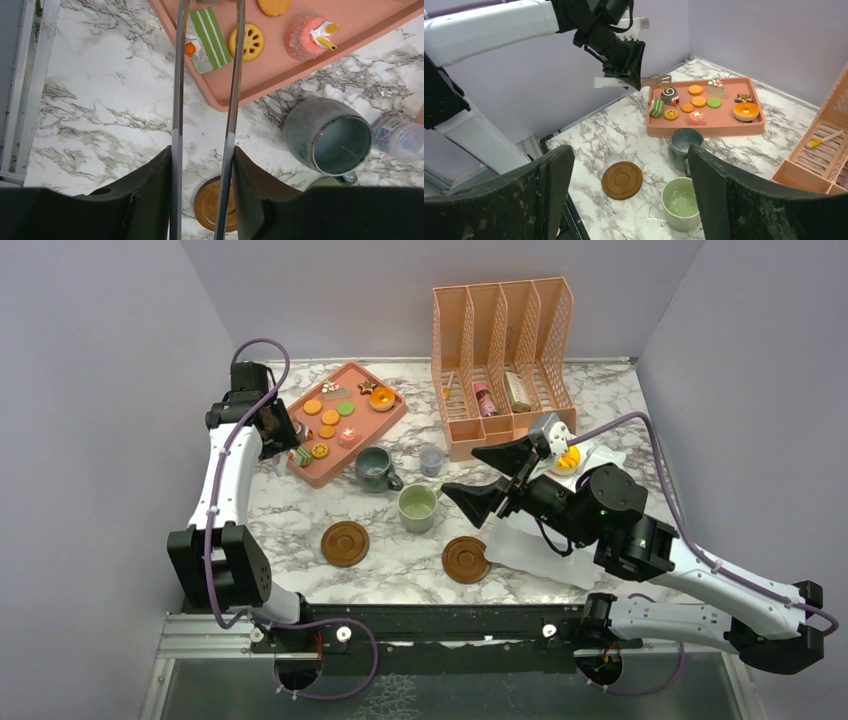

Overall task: Serve the afternoon tea
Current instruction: Pick up the clamp from the center of the board.

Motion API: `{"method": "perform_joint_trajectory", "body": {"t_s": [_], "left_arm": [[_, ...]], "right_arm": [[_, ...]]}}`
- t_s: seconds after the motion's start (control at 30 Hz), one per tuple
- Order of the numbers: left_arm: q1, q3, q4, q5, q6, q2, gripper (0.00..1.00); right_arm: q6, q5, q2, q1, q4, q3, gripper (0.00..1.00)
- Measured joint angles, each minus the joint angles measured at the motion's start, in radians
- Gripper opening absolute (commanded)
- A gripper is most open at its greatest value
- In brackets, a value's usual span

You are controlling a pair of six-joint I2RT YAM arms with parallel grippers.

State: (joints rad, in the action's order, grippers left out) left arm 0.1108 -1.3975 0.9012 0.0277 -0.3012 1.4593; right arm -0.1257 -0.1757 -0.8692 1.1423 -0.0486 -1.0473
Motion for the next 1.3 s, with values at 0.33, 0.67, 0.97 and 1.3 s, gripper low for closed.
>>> {"method": "perform_joint_trajectory", "body": {"t_s": [0.33,0.67,0.97,1.3], "left_arm": [[0.000,-0.003,-0.035,0.011,0.032,0.077,0.45],[-0.023,-0.039,-0.056,0.035,0.045,0.118,0.47],[-0.060,-0.057,-0.069,0.072,0.057,0.160,0.47],[-0.061,-0.058,-0.069,0.101,0.064,0.171,0.48]], "right_arm": [[0.020,-0.015,-0.021,0.000,0.003,-0.008,0.89],[0.034,-0.021,-0.041,0.000,0.007,-0.010,0.89],[0.049,-0.027,-0.044,0.000,0.010,-0.010,0.90],[0.053,-0.042,-0.046,0.000,0.029,-0.010,0.90]]}}
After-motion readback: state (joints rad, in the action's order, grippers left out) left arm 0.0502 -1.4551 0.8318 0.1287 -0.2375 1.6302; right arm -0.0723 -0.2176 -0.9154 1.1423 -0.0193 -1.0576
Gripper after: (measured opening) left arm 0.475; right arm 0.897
